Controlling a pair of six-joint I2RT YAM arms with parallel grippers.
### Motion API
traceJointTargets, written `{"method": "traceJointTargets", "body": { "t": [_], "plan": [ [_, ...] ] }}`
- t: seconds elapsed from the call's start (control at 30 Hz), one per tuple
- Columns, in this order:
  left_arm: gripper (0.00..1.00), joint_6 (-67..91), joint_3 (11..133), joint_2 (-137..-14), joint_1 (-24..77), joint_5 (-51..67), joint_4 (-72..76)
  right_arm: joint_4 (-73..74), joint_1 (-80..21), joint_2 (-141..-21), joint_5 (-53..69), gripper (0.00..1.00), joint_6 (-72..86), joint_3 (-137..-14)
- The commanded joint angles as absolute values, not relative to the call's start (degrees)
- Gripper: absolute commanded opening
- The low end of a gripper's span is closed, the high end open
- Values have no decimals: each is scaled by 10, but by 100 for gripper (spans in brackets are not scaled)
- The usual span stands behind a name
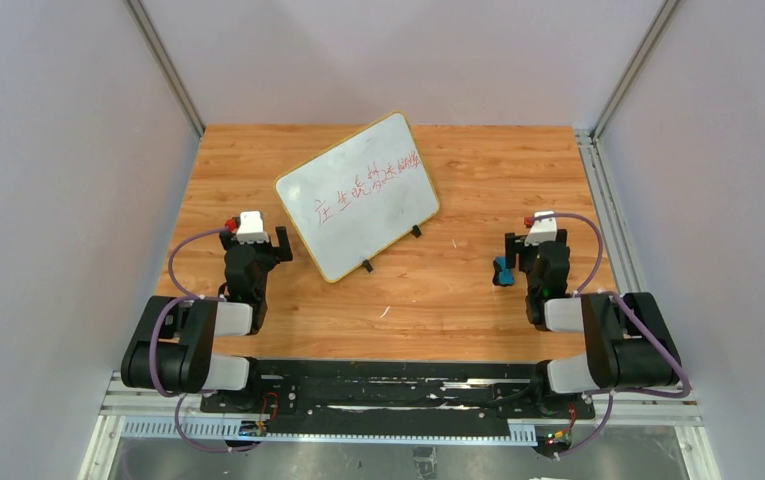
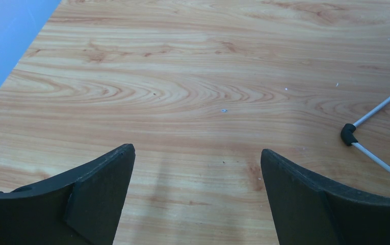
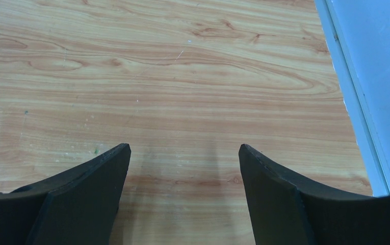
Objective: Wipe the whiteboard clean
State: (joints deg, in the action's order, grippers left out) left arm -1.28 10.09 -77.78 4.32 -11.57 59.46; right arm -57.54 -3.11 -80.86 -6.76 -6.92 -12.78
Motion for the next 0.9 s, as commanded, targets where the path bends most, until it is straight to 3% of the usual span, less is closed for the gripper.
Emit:
{"method": "traceJointTargets", "body": {
  "t": [0.0, 0.1, 0.17, 0.2, 0.23, 0.27, 0.5, 0.63, 0.77, 0.87],
  "plan": [
    [99, -18, 108, -780, 46, -124, 617, -454, -24, -756, -59, 78, -65, -176],
    [99, -18, 108, -779, 46, -124, 617, -178, -25, -710, -62, 59, -39, -295],
    [99, -18, 108, -779, 46, -124, 617, -30, -24, -699, -64, 37, -11, -379],
    [99, -18, 108, -779, 46, -124, 617, 27, -24, -697, -60, 17, 7, -415],
    [99, -18, 108, -779, 46, -124, 617, 88, -24, -697, -52, 3, 26, -451],
    [99, -18, 108, -780, 46, -124, 617, 135, -23, -696, -38, 1, 44, -492],
    [99, -18, 108, -780, 46, -123, 617, 256, -22, -652, 137, 1, 187, -538],
    [99, -18, 108, -779, 46, -123, 617, 305, -22, -647, 84, 1, 165, -543],
    [100, -18, 108, -779, 46, -123, 617, 386, -22, -699, 49, 18, 142, -578],
    [100, -18, 108, -779, 46, -123, 617, 434, -25, -744, 67, 48, 127, -601]
  ]
}}
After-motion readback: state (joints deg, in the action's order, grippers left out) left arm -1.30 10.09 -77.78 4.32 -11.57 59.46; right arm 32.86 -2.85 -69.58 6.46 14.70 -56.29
